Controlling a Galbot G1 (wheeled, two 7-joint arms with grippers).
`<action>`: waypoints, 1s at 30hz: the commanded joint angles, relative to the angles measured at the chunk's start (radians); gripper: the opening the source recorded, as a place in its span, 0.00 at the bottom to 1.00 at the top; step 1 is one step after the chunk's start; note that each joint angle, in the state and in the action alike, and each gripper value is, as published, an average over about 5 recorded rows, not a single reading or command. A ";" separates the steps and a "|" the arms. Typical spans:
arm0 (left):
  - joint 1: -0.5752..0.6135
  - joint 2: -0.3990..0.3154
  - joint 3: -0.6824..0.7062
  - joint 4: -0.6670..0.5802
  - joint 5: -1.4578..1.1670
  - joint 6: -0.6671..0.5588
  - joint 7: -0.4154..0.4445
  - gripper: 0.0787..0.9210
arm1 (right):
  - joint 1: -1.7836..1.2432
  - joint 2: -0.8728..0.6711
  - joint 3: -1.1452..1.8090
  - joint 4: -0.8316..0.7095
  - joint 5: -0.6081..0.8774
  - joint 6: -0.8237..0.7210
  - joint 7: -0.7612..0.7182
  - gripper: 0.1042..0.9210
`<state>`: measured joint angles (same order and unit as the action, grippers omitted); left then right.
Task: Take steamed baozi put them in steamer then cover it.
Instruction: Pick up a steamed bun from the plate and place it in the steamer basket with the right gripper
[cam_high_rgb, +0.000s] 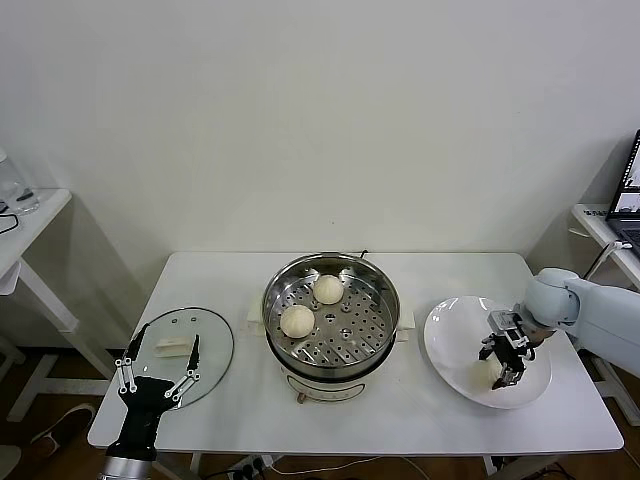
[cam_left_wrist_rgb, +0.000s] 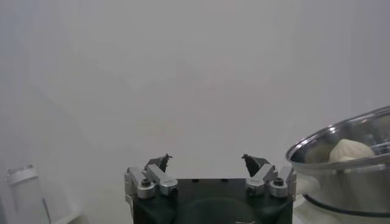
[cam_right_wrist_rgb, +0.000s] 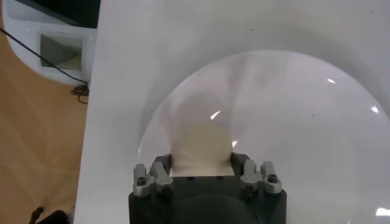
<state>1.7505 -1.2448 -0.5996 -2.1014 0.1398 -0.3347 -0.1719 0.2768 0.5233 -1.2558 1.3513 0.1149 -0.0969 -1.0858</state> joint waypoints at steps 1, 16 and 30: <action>0.000 0.001 0.000 -0.002 -0.001 0.001 0.000 0.88 | 0.310 0.056 -0.093 0.052 0.007 0.154 -0.044 0.66; 0.000 0.003 0.008 -0.012 0.000 0.002 0.000 0.88 | 0.605 0.424 -0.131 0.191 0.037 0.571 -0.050 0.68; 0.002 -0.002 0.003 -0.015 0.000 0.001 0.000 0.88 | 0.378 0.531 -0.094 0.290 -0.221 0.695 0.000 0.68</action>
<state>1.7523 -1.2473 -0.5967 -2.1172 0.1398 -0.3339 -0.1720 0.7275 0.9586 -1.3538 1.5795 0.0227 0.4807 -1.1050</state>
